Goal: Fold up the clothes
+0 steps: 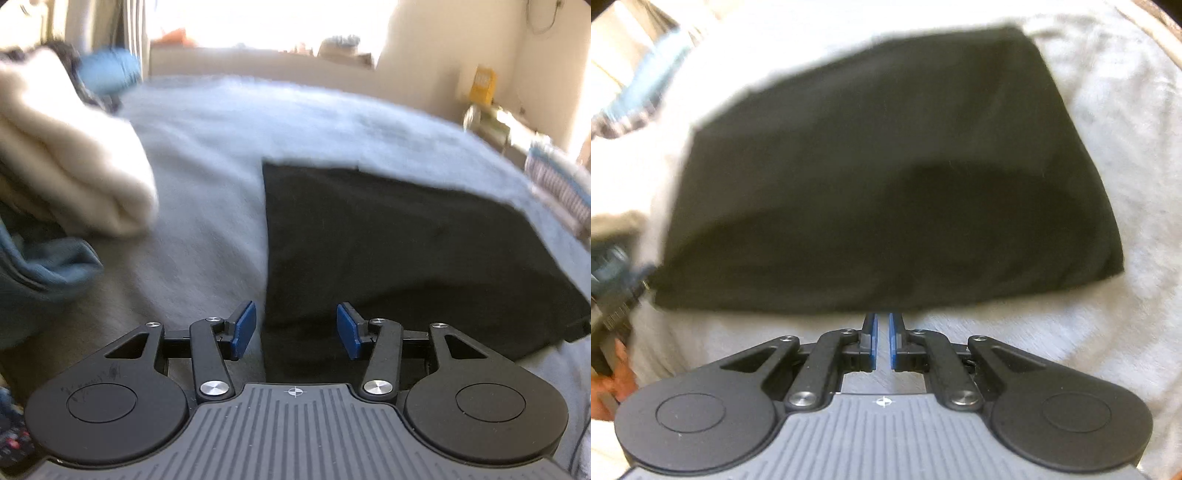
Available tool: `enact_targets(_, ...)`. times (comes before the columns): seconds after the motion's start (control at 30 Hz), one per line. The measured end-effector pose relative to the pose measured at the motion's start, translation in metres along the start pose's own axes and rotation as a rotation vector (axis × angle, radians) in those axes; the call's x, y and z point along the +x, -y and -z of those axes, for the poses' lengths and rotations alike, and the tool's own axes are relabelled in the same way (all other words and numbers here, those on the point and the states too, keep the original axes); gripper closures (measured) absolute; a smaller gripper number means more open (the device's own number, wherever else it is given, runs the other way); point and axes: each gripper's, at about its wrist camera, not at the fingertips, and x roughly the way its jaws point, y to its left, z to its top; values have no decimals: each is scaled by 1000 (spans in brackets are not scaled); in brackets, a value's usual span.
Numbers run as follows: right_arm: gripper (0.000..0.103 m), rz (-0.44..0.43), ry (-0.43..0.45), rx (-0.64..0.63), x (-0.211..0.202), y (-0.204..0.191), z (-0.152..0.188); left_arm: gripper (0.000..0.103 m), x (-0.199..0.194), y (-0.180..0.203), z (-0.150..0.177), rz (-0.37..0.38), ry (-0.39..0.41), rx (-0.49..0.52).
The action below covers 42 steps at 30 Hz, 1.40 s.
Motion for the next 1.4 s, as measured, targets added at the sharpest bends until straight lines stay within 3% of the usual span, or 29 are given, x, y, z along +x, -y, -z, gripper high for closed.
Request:
enact_targets(0.13, 97, -79, 82, 34, 6, -4, -5, 59, 5, 5, -6, 54, 23, -1)
enact_targets(0.23, 97, -134, 106, 89, 26, -6, -3, 73, 29, 7, -9, 53, -16, -13)
enact_targets(0.3, 97, -133, 117, 114, 29, -3, 5, 88, 47, 2, -8, 44, -68, -26)
enact_targets(0.47, 97, -151, 125, 182, 39, 15, 13, 96, 61, -30, -11, 31, -72, -115)
enact_targets(0.6, 97, -166, 133, 215, 43, 20, 12, 96, 56, -37, -23, 23, -47, -131)
enact_targets(0.8, 97, -186, 134, 228, 48, 23, 12, 95, 66, -17, -36, 140, -66, -119)
enact_targets(0.9, 97, -199, 131, 238, 48, 26, 12, 95, 87, -20, -35, 93, -93, -132)
enact_targets(1.1, 97, -213, 129, 257, 51, 27, 12, 95, 97, -55, -58, 37, -51, -233)
enact_targets(1.27, 97, -223, 124, 270, 51, 32, 12, 94, 105, -58, -72, 215, -111, -310)
enact_targets(1.4, 97, -228, 124, 277, 51, 34, 12, 93, 135, -54, -72, 200, -167, -301)
